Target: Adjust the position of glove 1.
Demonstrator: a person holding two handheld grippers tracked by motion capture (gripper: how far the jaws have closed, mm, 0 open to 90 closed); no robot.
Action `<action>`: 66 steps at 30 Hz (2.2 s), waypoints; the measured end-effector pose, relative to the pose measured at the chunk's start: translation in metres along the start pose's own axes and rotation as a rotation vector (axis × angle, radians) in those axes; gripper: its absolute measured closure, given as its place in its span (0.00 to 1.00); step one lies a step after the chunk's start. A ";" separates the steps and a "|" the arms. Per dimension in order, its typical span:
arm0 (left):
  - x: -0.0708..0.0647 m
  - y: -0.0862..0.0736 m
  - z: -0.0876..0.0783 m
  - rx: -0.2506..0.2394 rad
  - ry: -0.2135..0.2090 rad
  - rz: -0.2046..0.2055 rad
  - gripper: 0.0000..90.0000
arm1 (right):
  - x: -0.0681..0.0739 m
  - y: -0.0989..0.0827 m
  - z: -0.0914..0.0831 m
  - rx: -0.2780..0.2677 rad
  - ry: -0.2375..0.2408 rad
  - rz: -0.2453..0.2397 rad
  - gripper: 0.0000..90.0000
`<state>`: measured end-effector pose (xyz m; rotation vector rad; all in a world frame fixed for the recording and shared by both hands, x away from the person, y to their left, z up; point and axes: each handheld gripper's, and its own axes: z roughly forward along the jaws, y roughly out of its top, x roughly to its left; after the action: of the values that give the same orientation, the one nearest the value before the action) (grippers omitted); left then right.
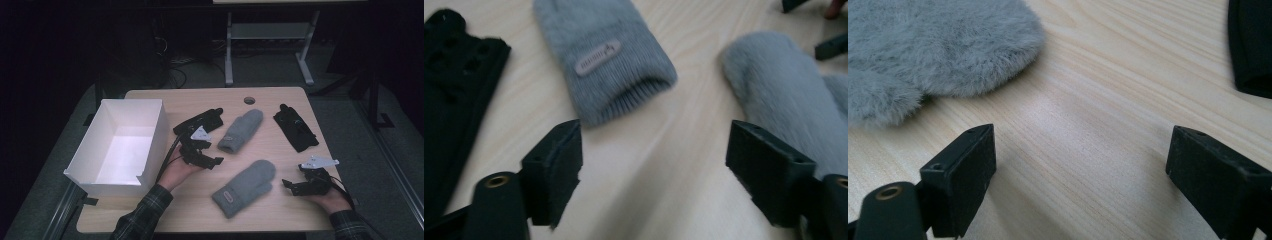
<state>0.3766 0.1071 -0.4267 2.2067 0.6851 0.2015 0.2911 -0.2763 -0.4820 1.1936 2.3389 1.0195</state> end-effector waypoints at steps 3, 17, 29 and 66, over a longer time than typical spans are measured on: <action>0.007 0.012 0.008 -0.013 -0.003 -0.008 0.35 | 0.000 0.000 0.000 0.000 0.000 -0.001 0.14; 0.048 0.054 0.053 -0.002 0.031 -0.034 0.58 | 0.000 0.000 0.000 -0.001 0.000 0.001 0.14; 0.067 0.066 0.094 0.035 0.011 -0.079 0.57 | 0.000 0.000 0.000 -0.001 0.000 0.000 0.14; 0.009 -0.010 -0.002 0.144 -0.208 -0.030 0.95 | 0.000 0.001 0.001 0.000 -0.002 -0.002 0.14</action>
<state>0.3787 0.1186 -0.4336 2.3112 0.6328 -0.0946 0.2921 -0.2758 -0.4821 1.1917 2.3377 1.0178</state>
